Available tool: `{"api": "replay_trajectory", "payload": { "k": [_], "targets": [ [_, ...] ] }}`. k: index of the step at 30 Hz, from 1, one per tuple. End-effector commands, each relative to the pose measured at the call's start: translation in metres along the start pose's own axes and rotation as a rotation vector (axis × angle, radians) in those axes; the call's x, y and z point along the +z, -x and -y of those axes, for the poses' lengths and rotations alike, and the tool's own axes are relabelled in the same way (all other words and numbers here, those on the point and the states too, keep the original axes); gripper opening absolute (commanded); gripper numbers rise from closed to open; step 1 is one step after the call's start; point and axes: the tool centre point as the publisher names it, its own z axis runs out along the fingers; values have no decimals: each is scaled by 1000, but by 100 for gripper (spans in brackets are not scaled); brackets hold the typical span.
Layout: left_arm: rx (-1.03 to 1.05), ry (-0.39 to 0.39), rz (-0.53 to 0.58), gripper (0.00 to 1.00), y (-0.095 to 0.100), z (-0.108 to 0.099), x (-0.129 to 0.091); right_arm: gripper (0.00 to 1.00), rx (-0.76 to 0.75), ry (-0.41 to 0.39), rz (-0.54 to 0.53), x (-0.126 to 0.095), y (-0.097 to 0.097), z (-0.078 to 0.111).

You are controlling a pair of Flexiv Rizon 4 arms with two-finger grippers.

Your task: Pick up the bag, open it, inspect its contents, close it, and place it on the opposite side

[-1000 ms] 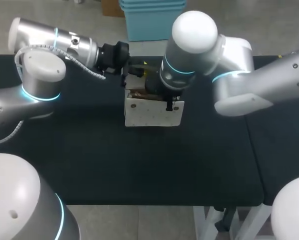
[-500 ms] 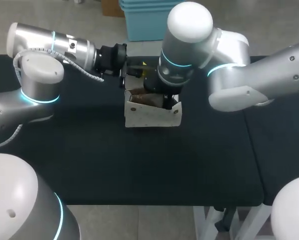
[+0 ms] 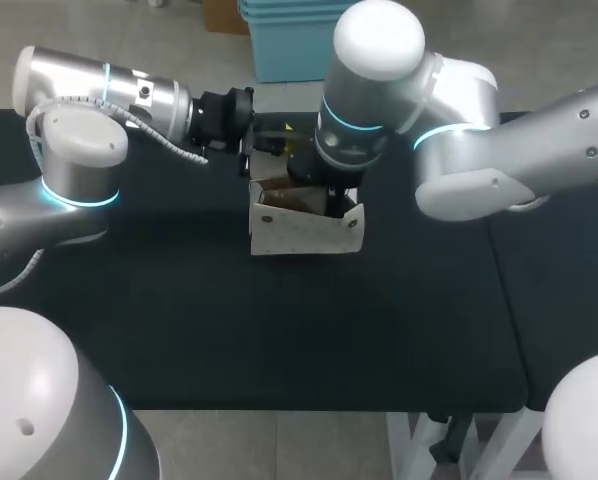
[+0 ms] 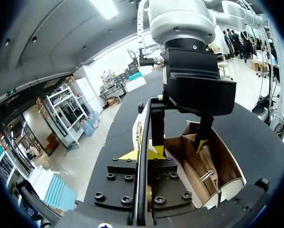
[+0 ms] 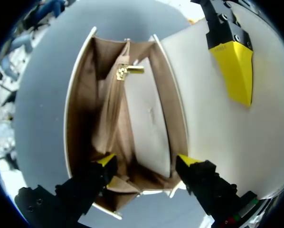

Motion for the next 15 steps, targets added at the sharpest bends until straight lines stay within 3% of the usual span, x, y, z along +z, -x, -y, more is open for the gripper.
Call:
{"api": "replay_trajectory", "payload": {
  "k": [1,15],
  "targets": [
    [2,-7,2,0,-2,11,2,100,-1,-11,-5,23,-1,-5],
    [5,-4,0,0,-2,11,3,100,2,-12,5,21,1,-4]
  ]
}}
